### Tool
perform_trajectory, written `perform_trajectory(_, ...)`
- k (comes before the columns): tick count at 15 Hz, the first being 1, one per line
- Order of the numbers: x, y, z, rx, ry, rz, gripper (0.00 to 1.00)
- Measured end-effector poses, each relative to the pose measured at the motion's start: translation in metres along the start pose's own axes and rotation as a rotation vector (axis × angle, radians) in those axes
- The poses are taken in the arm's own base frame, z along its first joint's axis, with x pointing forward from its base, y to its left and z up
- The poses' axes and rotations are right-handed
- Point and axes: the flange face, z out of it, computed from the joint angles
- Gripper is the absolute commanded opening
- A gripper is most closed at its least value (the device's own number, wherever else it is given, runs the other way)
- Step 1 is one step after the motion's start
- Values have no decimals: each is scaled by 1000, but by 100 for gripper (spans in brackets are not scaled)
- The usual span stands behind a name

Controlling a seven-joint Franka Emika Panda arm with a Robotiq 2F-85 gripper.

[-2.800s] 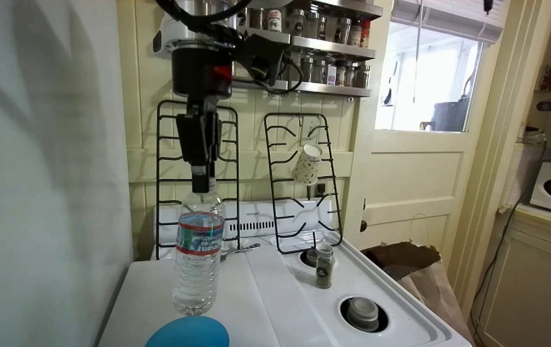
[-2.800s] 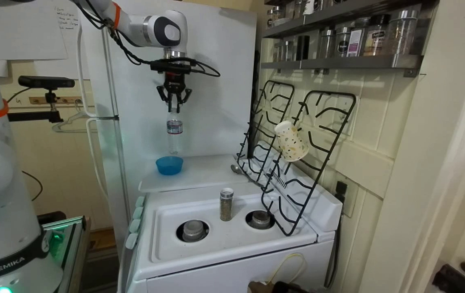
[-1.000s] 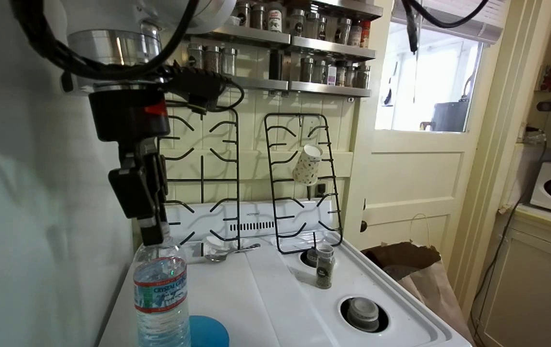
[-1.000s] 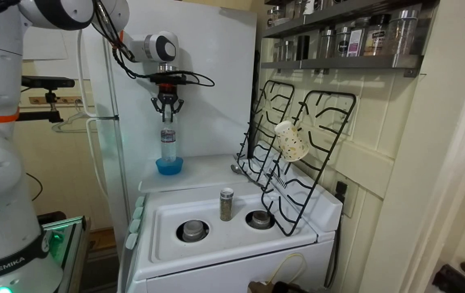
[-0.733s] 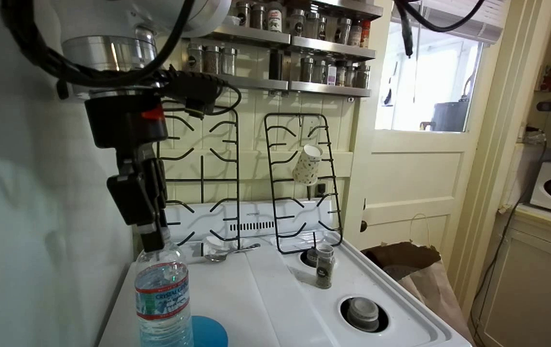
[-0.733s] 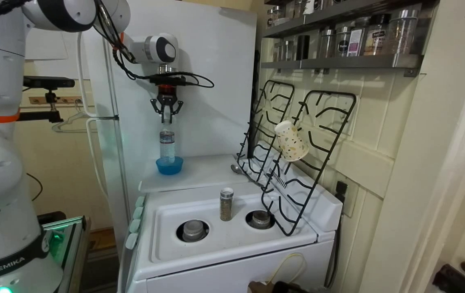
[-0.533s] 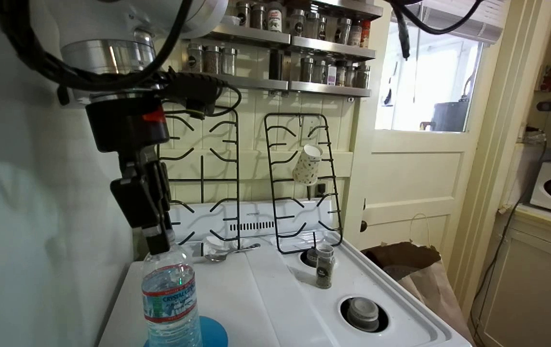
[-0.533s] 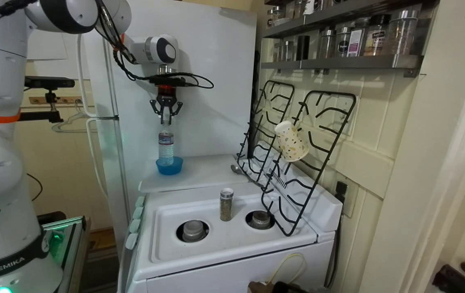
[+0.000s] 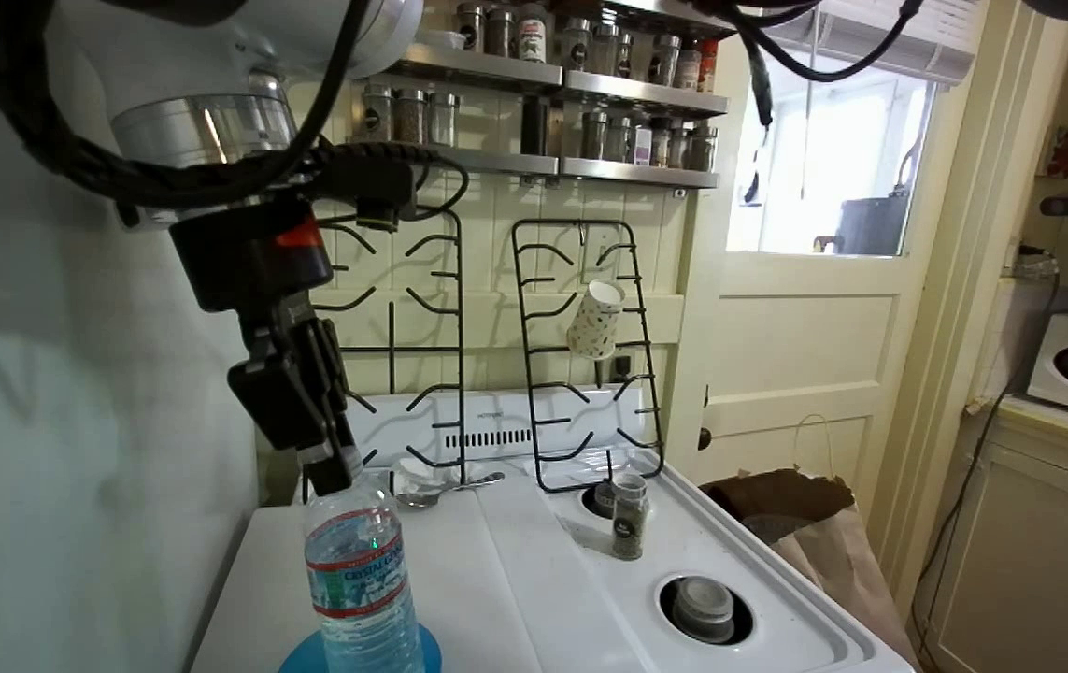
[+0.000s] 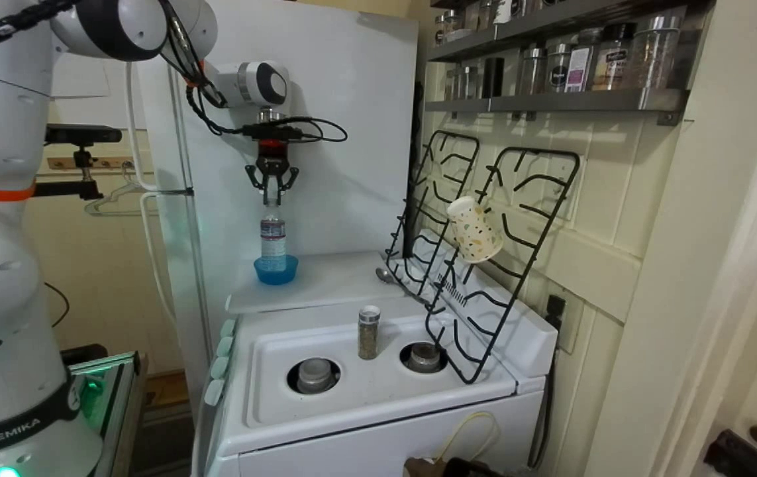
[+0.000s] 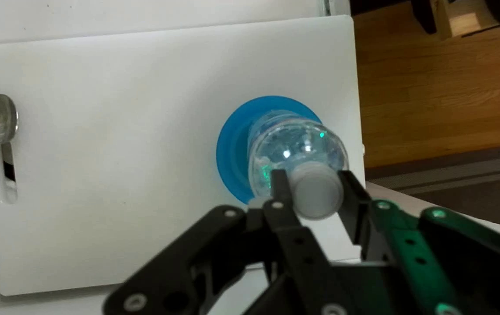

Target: Place the plastic bottle in the blue bowl

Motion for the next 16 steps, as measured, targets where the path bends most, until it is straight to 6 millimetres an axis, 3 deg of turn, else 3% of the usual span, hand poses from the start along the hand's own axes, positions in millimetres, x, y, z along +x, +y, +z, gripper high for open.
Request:
perform_trajectory(2, 1, 3, 3, 2, -4, 7, 8)
perform_trajectory(3, 1, 4, 4, 4, -5, 9, 57)
perform_trajectory(5, 2, 5, 5, 6, -5, 10, 62)
perform_trajectory(10, 2, 8, -7, -4, 17, 14, 99)
perform_trajectory(13, -2, 10, -23, -22, 42, 34, 100)
perform_trajectory(16, -20, 12, -43, -40, 48, 144, 100)
